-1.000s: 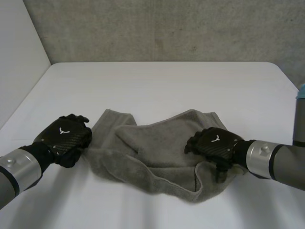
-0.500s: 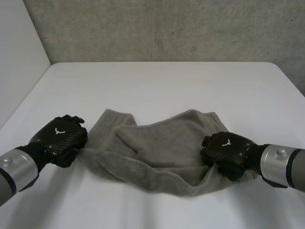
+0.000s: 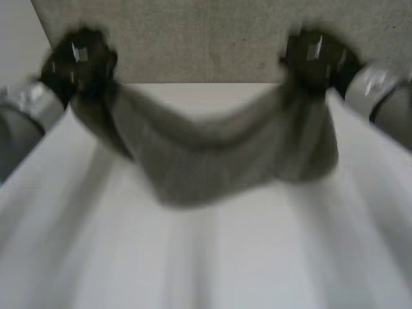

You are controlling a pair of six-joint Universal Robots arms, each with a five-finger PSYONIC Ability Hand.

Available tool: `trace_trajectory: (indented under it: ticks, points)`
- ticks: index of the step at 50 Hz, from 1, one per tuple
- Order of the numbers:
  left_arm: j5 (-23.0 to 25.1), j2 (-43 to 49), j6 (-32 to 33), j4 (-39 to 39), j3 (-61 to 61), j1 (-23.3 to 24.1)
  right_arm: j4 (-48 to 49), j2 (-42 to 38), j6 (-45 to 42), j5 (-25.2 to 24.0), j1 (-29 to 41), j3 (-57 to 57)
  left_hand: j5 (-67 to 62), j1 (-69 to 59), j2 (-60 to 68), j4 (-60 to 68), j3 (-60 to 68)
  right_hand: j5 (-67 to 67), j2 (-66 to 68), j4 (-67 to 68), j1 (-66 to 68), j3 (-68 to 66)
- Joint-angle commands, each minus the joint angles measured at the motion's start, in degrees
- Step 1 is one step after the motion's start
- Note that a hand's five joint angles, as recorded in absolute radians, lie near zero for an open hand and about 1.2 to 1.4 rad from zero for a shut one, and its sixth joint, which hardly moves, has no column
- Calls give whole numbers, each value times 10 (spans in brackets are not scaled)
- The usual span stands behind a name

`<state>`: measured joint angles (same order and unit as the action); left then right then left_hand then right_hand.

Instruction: Fold the towel.

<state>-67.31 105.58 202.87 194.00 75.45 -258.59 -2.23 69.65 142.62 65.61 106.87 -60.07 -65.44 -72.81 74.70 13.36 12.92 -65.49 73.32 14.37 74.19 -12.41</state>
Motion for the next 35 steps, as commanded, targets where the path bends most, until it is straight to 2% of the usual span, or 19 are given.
trace_trajectory:
  ticks: [1, 2, 3, 5, 9, 11, 14, 16, 17, 19, 22, 24, 28, 30, 35]
  points:
    - [-26, -32, -136, 134, -79, 6, 184, 66, 143, 27, 2, -21, -46, -72, 53, -34, -29, -45, 67, -44, 58, 24]
    - [-20, -49, -172, 166, -66, 5, 194, 74, 145, 25, 2, -47, -46, -72, 53, -34, -29, -45, 67, -44, 58, 24]
    - [-20, -49, -172, 166, -66, 5, 194, 74, 145, 25, 2, -47, -46, -72, 53, -34, -29, -45, 67, -44, 58, 24]
    - [2, -66, -224, 213, -11, 0, 196, 82, 137, 23, 2, -99, -46, -72, 53, -34, -29, -45, 67, -44, 58, 24]
    - [32, -67, -233, 241, 66, -19, 202, 91, 108, 21, -3, -160, -46, -72, 53, -34, -29, -45, 67, -44, 58, 24]
    - [69, -63, -225, 256, 140, -48, 207, 96, 67, 8, -27, -221, -46, -72, 53, -34, -29, -45, 67, -44, 58, 24]
    - [87, -57, -219, 261, 179, -61, 206, 96, 49, -6, -39, -253, -46, -72, 53, -34, -29, -45, 67, -44, 58, 24]
    - [119, -35, -197, 272, 250, -85, 202, 95, 14, -41, -47, -320, -46, -72, 53, -34, -29, -45, 67, -44, 58, 24]
    - [119, -35, -197, 272, 250, -85, 202, 95, 13, -41, -47, -320, -46, -72, 53, -34, -29, -45, 67, -44, 58, 24]
    - [148, 0, -157, 277, 305, -96, 200, 88, -22, -70, -48, -383, -46, -72, 53, -34, -29, -45, 67, -44, 58, 24]
    - [161, 14, -131, 277, 325, -97, 198, 83, -56, -79, -47, -434, -46, -72, 53, -34, -29, -45, 67, -44, 58, 24]
    - [179, 32, -79, 269, 350, -98, 195, 80, -70, -79, -47, -450, -46, -72, 53, -34, -29, -45, 67, -44, 58, 24]
    - [184, 41, -32, 248, 369, -100, 173, 77, -85, -79, -47, -467, -46, -72, 53, -34, -29, -45, 67, -44, 58, 24]
    - [185, 42, 4, 211, 376, -101, 140, 76, -88, -80, -47, -469, -46, -72, 53, -34, -29, -45, 67, -44, 58, 24]
    - [185, 37, 33, 151, 370, -104, 109, 79, -91, -86, -49, -464, -46, -72, 53, -34, -29, -45, 67, -44, 58, 24]
